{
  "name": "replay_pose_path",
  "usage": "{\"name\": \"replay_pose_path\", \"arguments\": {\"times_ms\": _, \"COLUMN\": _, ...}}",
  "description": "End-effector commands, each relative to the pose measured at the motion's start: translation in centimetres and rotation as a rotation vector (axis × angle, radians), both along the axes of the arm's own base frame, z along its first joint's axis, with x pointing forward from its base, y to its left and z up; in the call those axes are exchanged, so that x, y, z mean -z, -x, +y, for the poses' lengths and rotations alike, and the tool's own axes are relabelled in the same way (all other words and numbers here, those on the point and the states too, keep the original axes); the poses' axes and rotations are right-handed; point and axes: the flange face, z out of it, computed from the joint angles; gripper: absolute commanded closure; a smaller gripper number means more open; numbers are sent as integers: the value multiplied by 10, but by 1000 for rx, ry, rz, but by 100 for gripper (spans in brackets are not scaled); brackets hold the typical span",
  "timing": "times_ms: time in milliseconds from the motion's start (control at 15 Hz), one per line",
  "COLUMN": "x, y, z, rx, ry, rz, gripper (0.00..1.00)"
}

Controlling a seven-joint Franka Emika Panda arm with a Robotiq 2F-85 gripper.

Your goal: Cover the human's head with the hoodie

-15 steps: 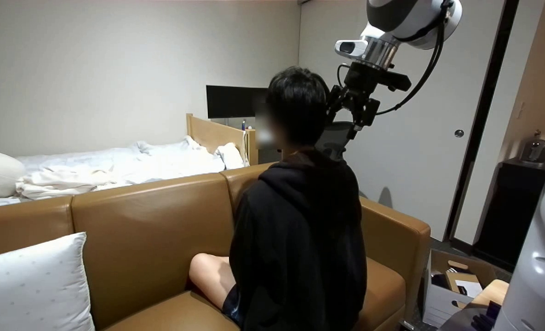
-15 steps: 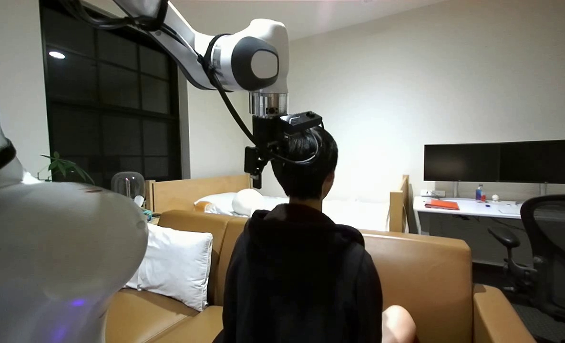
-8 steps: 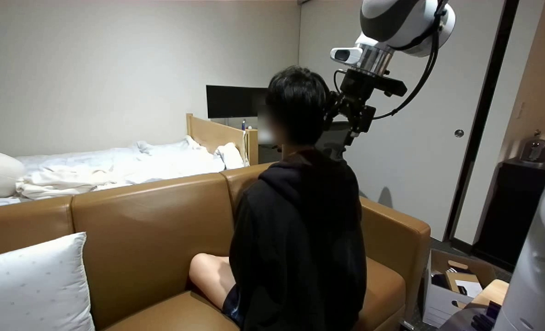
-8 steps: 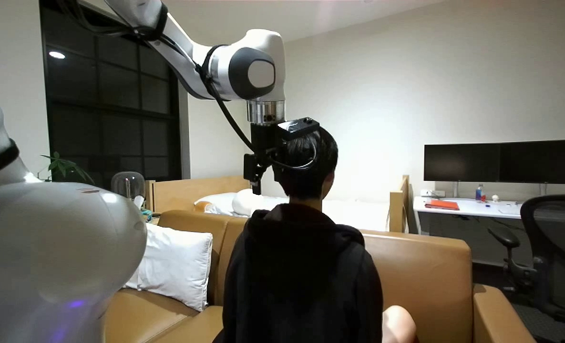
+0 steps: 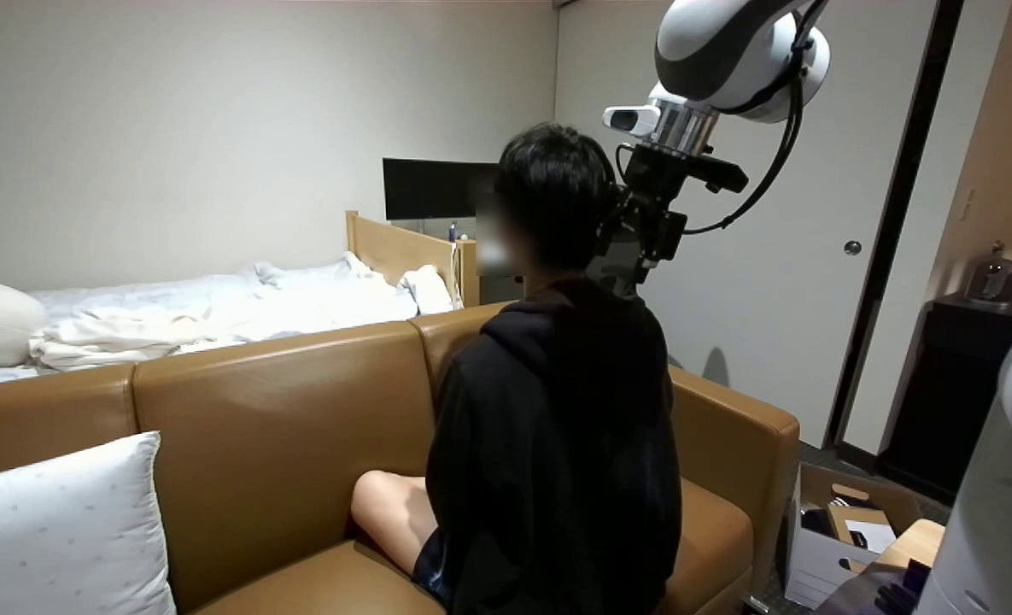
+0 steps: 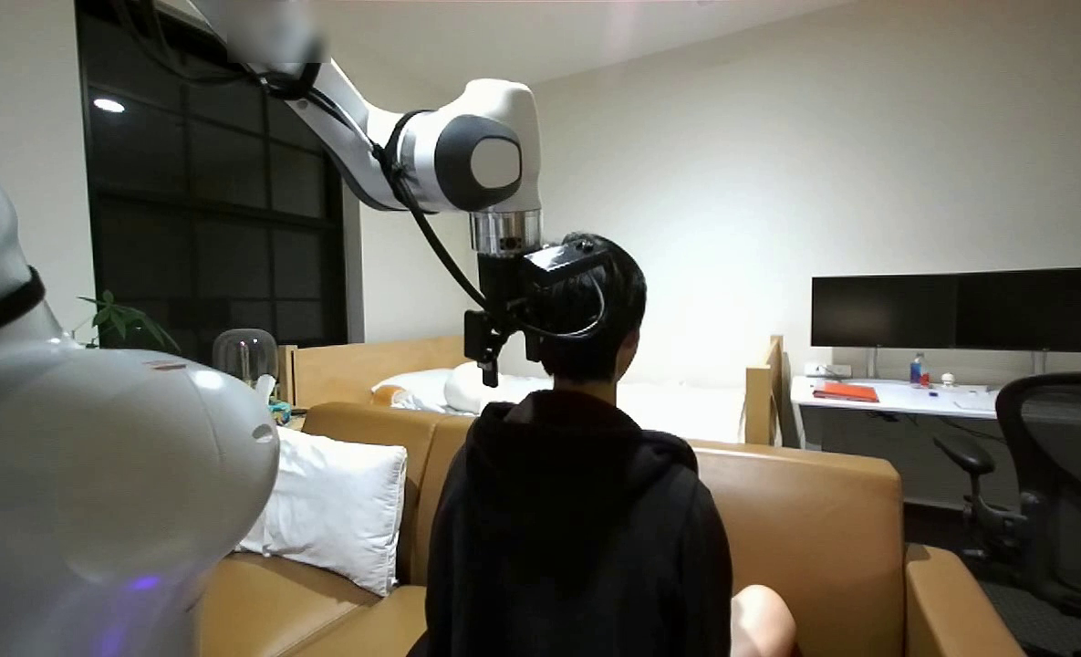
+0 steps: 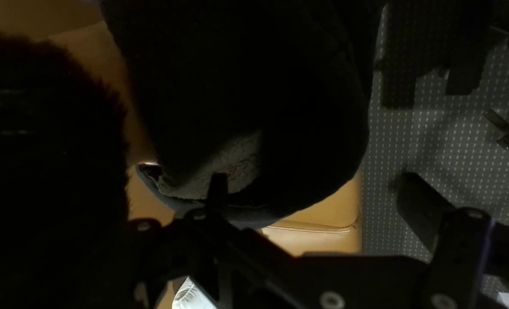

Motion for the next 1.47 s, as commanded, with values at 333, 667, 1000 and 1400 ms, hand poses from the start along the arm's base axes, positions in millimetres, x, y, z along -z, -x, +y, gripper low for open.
{"name": "replay_pose_path", "arguments": {"times_ms": 333, "x": 29, "y": -10, "z": 7, "rx": 98, "ry": 13, "rz": -19, "gripper": 0}}
{"name": "replay_pose_path", "arguments": {"times_ms": 667, "x": 40, "y": -15, "z": 9, "rx": 114, "ry": 16, "rz": -4, "gripper": 0}}
{"name": "replay_pose_path", "arguments": {"times_ms": 1000, "x": 47, "y": -16, "z": 16, "rx": 112, "ry": 20, "rz": 16, "gripper": 0}}
{"name": "replay_pose_path", "arguments": {"times_ms": 1400, "x": 58, "y": -17, "z": 31, "rx": 119, "ry": 28, "rz": 41, "gripper": 0}}
